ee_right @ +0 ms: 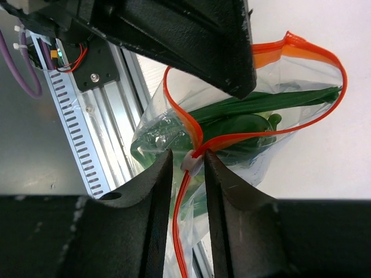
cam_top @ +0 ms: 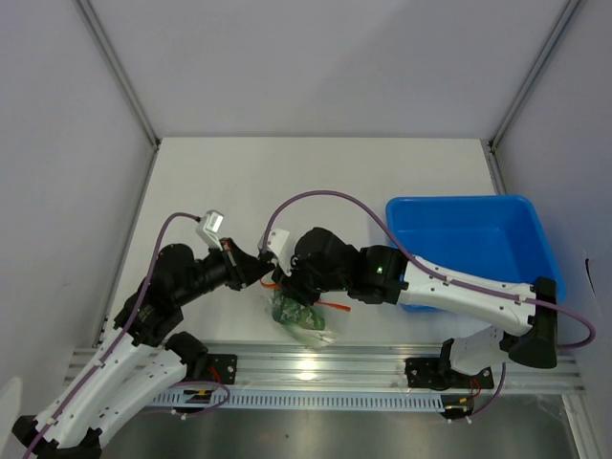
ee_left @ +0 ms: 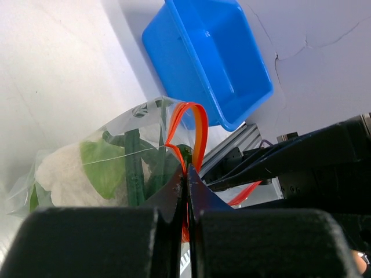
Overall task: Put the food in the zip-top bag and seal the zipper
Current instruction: Unzip the zipper food storage bag at the center of the board.
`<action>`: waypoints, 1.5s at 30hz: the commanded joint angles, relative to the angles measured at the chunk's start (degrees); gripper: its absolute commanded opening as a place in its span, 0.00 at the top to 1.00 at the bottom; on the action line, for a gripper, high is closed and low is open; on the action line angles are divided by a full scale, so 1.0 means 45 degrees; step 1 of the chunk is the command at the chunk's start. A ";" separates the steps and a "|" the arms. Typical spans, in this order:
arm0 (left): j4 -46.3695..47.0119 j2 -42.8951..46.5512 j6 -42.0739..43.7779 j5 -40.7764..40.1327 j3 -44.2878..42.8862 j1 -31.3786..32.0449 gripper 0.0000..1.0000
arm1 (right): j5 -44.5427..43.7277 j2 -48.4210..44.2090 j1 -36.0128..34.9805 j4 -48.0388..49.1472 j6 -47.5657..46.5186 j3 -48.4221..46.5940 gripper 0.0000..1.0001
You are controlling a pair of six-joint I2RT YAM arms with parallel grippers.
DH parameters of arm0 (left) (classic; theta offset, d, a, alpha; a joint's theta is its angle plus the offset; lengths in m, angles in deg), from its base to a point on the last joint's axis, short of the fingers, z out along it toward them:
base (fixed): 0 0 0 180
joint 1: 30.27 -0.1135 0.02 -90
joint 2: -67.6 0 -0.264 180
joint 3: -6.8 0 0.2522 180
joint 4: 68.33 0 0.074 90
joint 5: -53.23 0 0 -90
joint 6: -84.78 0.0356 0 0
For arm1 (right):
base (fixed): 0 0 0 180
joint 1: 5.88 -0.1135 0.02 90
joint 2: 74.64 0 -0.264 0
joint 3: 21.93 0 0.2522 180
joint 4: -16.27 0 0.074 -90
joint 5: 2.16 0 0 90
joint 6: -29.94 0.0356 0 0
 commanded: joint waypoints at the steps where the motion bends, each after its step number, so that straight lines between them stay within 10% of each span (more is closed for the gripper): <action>1: 0.0513 0.0006 -0.0363 -0.0105 -0.0667 0.0101 0.99 | -0.0713 -0.0077 -0.0336 -0.0029 0.0075 -0.0369 0.68; 13: 0.0650 -0.0130 -0.0500 -0.0124 -0.0667 0.0315 0.99 | -0.1182 0.0254 -0.0395 0.0010 0.0446 -0.0525 0.70; 26: 0.0417 0.0415 -0.0539 -0.0514 -0.0628 0.0355 0.99 | -0.2354 0.0177 -0.0570 -0.0243 0.0817 0.0002 1.00; 45: -0.0521 0.1431 -0.0754 -0.2292 -0.0589 0.0355 0.99 | -0.3682 -0.3729 -0.0746 -0.2293 0.1988 0.2676 1.00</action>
